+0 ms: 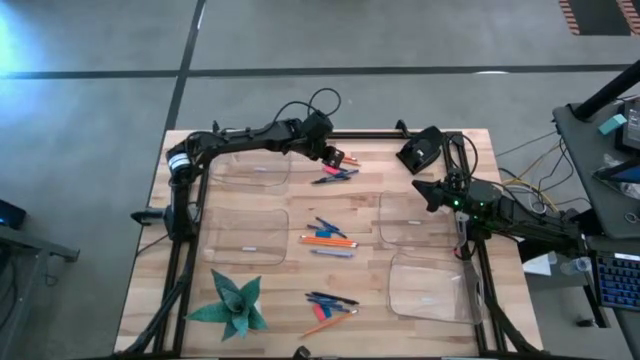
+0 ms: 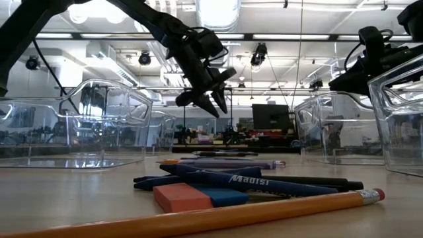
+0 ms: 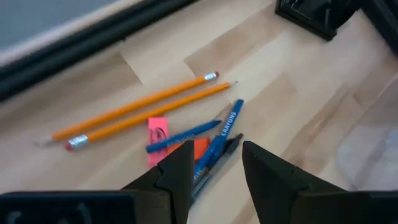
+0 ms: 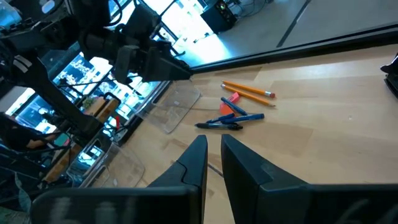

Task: Sort crayons/erasers/pens/pencils in bins
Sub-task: Put the blue crayon into the middle left transparent bin

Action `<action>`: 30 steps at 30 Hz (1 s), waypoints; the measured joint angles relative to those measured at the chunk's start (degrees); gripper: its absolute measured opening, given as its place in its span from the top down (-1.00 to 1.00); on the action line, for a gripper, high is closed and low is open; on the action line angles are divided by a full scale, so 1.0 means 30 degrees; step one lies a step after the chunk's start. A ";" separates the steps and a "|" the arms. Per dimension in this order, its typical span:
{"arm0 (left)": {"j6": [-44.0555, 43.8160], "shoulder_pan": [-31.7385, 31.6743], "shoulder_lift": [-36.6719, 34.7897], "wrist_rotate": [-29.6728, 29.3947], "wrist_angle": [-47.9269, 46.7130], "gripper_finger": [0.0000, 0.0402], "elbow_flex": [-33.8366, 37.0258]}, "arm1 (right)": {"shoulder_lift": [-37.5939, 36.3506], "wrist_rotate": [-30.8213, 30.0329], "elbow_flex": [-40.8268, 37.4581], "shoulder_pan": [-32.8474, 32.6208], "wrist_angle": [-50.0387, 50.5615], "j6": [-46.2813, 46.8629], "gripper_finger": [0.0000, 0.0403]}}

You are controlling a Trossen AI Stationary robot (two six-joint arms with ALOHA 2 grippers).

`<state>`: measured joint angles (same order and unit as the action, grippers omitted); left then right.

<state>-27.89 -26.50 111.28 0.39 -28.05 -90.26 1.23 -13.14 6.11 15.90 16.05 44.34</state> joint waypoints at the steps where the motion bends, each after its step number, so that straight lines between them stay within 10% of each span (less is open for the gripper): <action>1: 0.0349 0.0000 0.0000 -0.0163 -0.0002 0.39 -0.0034 | 0.0000 0.0002 -0.0004 -0.0002 0.0000 0.0000 0.81; 30: 0.8559 0.0641 0.5686 -0.0911 -0.4678 0.39 -0.6390 | -0.0004 0.0002 -0.0002 -0.0002 0.0000 0.0000 0.81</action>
<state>-2.21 -24.58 128.34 -2.34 -42.09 -109.43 1.22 -13.14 6.10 15.89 16.05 44.34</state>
